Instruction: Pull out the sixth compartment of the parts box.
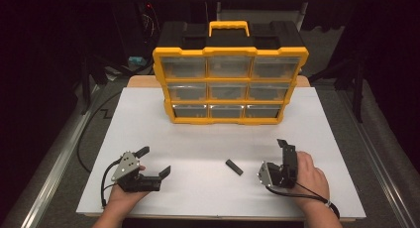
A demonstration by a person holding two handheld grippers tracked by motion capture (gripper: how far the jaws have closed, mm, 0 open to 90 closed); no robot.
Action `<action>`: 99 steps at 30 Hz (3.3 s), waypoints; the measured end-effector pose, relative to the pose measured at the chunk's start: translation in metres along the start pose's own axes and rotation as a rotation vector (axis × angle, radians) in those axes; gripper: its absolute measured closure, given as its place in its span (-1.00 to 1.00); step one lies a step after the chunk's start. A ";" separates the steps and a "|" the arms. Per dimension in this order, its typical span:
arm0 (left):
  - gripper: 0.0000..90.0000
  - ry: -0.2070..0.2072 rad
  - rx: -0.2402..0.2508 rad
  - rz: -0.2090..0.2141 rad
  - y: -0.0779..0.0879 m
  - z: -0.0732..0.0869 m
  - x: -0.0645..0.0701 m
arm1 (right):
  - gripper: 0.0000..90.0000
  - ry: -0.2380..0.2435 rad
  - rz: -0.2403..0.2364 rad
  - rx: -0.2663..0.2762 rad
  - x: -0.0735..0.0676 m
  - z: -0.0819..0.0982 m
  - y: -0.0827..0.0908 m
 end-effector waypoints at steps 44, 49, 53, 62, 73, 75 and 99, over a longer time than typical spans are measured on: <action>-0.99 -0.035 -0.009 0.031 -0.004 0.006 0.008 | -0.39 -0.018 0.111 0.017 0.025 -0.051 -0.009; -0.99 -0.031 -0.019 0.044 -0.004 0.007 0.011 | -0.37 -0.021 0.122 0.019 0.032 -0.053 -0.008; -0.99 -0.027 -0.010 0.047 -0.004 0.005 0.012 | -0.33 -0.027 0.134 0.015 0.041 -0.053 -0.008; -0.99 -0.027 -0.005 0.059 -0.003 0.005 0.014 | -0.27 -0.054 0.159 0.006 0.059 -0.054 -0.008; -0.99 -0.027 -0.008 0.062 -0.004 0.005 0.015 | -0.15 -0.055 0.194 0.015 0.083 -0.060 -0.007; -0.99 -0.029 -0.008 0.065 -0.003 0.005 0.016 | -0.11 -0.062 0.211 0.019 0.089 -0.062 -0.008; -0.99 -0.008 0.005 0.072 -0.003 0.001 0.015 | 0.19 -0.072 0.264 -0.019 0.137 -0.066 -0.021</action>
Point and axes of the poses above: each handheld gripper's, and its own axes: y roughly backward along the jaws, z roughly out of its underside, x roughly to its right, the point moved 10 cm from there along -y, roughly forward along the jaws, and after that the axes turned 15 degrees about -x, right-handed, at the moved point
